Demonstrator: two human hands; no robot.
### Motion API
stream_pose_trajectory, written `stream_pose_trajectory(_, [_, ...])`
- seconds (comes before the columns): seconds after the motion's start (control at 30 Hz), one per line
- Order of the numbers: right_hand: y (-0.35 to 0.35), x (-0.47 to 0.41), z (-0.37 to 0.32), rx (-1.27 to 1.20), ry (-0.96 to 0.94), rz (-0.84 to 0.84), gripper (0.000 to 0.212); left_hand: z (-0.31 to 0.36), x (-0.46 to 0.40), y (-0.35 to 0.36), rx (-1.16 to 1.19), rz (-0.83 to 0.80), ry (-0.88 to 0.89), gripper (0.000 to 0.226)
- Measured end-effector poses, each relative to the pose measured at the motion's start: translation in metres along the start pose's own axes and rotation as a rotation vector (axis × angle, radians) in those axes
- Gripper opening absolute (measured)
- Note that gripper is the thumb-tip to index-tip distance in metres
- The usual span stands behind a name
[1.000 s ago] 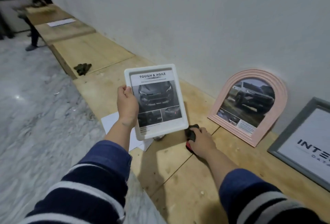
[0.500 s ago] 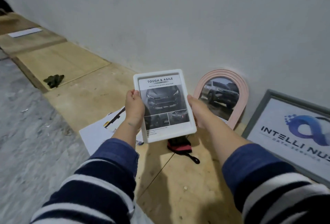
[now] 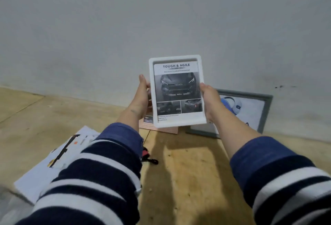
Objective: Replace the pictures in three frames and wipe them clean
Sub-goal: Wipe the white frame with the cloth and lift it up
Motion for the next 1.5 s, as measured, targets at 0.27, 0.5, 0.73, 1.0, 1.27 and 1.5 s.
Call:
stream_pose_trajectory(0.27, [-0.192,0.043,-0.027,-0.179,-0.094,0.297,0.028,-0.019,0.027,0.199,0.075,-0.559,-0.290,0.112])
stream_pose_trajectory(0.5, [-0.342,0.107,-0.046,-0.085,-0.181,0.462,0.027,-0.031,0.055,0.359,-0.010,-0.659,-0.188,0.098])
stream_pose_trajectory(0.73, [-0.442,0.127,-0.020,-0.026,-0.099,0.582,0.036,-0.081,0.051,0.458,-0.166,-0.616,-0.132,0.075])
stream_pose_trajectory(1.0, [-0.493,0.097,0.026,-0.060,-0.049,0.584,0.041,-0.116,0.023,0.512,-0.172,-0.593,-0.179,0.073])
stream_pose_trajectory(1.27, [-0.499,0.053,0.042,-0.175,-0.038,0.541,0.030,-0.120,-0.005,0.518,-0.168,-0.475,-0.173,0.088])
stream_pose_trajectory(1.5, [-0.497,0.041,0.052,-0.189,-0.055,0.470,0.046,-0.135,-0.017,0.511,-0.128,-0.418,-0.186,0.098])
Point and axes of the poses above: each hand's wrist, its own x-axis away from the middle knuckle, its own y-axis out of the palm, z = x × y, the point moved 7 cm from there along -x, towards the middle knuckle, and after that the axes turned 12 degrees about -x, right-handed, at the moved point
